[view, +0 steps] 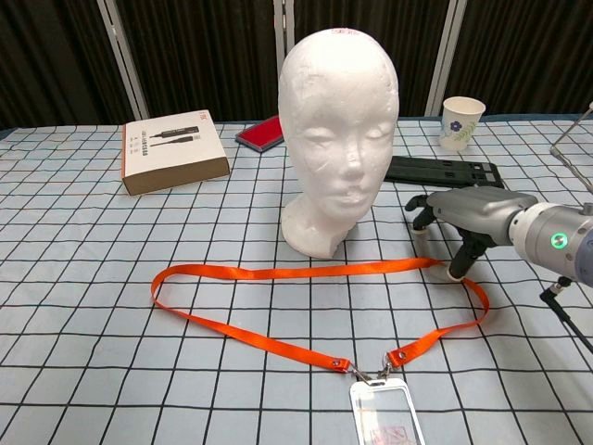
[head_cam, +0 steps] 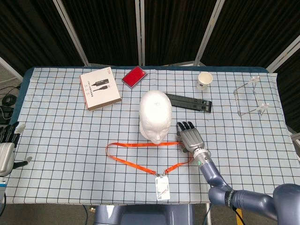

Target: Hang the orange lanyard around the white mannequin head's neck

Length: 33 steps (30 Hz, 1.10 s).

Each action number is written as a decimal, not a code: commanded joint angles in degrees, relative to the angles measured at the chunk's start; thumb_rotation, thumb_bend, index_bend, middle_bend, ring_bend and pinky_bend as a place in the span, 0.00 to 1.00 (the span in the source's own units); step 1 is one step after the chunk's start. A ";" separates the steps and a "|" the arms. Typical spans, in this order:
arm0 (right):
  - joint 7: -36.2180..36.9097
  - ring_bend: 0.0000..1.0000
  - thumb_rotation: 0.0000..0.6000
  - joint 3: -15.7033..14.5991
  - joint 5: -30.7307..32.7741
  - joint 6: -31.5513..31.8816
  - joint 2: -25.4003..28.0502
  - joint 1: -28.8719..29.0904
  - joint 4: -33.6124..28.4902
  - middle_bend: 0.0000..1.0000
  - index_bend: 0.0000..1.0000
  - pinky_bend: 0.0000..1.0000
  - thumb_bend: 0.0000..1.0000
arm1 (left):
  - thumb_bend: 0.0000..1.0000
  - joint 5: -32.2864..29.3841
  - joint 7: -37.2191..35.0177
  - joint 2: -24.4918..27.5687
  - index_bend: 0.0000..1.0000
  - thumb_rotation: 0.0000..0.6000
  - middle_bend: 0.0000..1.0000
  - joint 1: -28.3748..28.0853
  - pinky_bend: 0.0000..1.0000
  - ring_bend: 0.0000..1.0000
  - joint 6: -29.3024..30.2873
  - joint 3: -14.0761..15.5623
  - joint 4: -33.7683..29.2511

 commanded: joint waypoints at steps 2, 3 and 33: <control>-0.06 0.00 1.00 -0.11 0.72 -0.24 0.22 -0.06 -0.33 0.08 0.60 0.00 0.38 | 0.02 -0.02 -0.10 0.01 0.00 1.00 0.00 -0.05 0.00 0.00 -0.14 0.02 0.09; -0.03 0.00 1.00 -0.19 0.55 -0.15 0.32 -0.10 -0.39 0.09 0.61 0.00 0.40 | 0.02 -0.06 -0.09 -0.02 0.00 1.00 0.00 -0.07 0.00 0.00 -0.20 0.03 0.13; 8.83 0.00 1.00 -1.80 -7.62 -0.52 7.29 -3.14 -7.28 0.16 0.72 0.00 0.50 | 0.30 -2.66 4.04 -17.91 0.35 1.00 0.00 -23.52 0.00 0.00 -27.17 -4.77 7.24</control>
